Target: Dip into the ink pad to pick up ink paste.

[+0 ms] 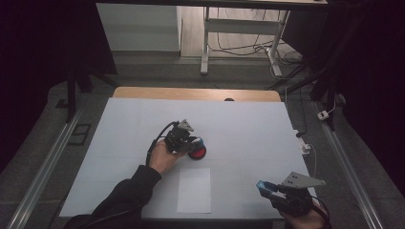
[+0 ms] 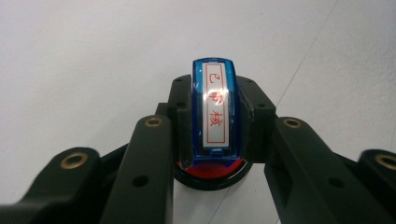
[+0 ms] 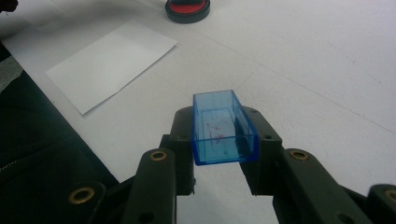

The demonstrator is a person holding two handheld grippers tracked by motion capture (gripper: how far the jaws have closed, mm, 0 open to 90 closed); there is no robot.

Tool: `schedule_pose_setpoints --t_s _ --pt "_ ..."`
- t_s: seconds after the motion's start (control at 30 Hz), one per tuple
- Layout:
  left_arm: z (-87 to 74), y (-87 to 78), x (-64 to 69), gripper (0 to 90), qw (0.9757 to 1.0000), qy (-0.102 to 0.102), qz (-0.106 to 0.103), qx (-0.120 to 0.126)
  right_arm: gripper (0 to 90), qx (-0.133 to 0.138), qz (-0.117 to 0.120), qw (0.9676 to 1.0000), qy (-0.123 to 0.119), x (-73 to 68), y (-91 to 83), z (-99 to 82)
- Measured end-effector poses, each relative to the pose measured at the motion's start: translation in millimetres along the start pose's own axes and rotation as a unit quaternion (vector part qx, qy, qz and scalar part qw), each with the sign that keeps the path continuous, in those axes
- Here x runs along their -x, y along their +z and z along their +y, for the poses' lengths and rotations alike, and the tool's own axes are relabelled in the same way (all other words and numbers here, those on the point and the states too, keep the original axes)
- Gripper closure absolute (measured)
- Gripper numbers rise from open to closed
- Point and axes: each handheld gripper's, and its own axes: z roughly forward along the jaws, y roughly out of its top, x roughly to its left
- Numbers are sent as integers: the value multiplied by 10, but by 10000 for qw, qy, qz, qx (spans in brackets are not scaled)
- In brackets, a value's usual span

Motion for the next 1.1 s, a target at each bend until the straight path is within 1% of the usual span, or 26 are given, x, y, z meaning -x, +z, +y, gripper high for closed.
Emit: schedule_pose_setpoints --t_s 0.13,0.3,0.4,0.6,0.73,0.83,1.0,1.03,1.1 --pt "12 8 12 703 10000 7 51 -44 683 -14 4 10000 -8 -1 3 1" --pt "50 19 51 706 9996 92 140 -212 683 -24 -9 10000 -14 -3 3 2" --pt "63 28 76 707 9994 137 205 -258 683 -40 -21 10000 -33 -6 4 3" --pt "40 34 117 709 9992 149 316 -197 683 -49 -12 10000 -56 -10 11 3" --pt "46 38 126 708 9991 147 339 -229 683 -84 -25 9999 -59 -15 15 7" --pt "54 42 148 708 9986 218 396 -270 683 -98 -20 9999 -74 -16 19 9" --pt "66 57 220 708 9971 365 585 -319 683 -103 -14 9999 -79 -15 26 10" --pt "65 57 222 708 9971 369 591 -320 683 -105 -16 9999 -83 -16 26 10" --pt "57 54 201 708 9977 305 535 -293 683 -109 -15 9999 -90 -17 26 9"
